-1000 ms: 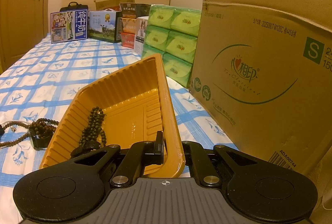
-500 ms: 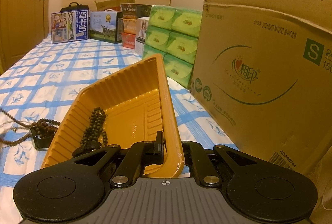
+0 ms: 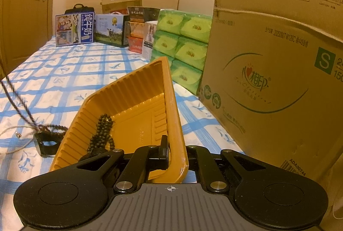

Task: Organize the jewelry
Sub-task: 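Lift the brown bead necklace high with the left gripper over the tray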

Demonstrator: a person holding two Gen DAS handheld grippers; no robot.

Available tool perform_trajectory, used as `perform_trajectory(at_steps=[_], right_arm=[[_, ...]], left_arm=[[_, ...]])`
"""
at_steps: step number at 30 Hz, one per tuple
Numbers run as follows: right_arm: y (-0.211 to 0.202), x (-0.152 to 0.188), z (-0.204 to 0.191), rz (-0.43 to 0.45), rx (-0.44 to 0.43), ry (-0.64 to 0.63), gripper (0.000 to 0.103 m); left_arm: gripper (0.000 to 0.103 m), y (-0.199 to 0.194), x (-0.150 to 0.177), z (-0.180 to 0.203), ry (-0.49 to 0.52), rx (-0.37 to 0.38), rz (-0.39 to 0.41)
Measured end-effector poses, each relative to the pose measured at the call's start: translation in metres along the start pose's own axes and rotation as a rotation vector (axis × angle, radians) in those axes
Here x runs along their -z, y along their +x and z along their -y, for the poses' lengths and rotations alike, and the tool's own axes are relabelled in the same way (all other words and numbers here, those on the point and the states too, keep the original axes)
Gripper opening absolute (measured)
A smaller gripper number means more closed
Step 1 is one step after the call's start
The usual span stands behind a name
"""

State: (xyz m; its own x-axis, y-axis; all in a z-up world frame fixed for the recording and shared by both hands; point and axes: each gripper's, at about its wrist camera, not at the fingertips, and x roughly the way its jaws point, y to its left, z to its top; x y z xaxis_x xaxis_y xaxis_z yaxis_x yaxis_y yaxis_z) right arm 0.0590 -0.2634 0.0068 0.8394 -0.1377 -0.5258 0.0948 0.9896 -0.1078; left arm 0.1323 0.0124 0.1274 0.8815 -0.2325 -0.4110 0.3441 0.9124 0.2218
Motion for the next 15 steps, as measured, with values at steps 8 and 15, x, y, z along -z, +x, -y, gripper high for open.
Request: perform_trajectory(at_steps=[8, 15], right_arm=[[-0.002, -0.001, -0.001, 0.005, -0.001, -0.003, 0.006], [-0.002, -0.001, -0.001, 0.005, -0.002, 0.0, 0.006]], left_arm=[[0.005, -0.012, -0.049, 0.006, 0.027, 0.043, 0.081], [0.005, -0.009, -0.07, 0.032, 0.026, 0.14, 0.105]])
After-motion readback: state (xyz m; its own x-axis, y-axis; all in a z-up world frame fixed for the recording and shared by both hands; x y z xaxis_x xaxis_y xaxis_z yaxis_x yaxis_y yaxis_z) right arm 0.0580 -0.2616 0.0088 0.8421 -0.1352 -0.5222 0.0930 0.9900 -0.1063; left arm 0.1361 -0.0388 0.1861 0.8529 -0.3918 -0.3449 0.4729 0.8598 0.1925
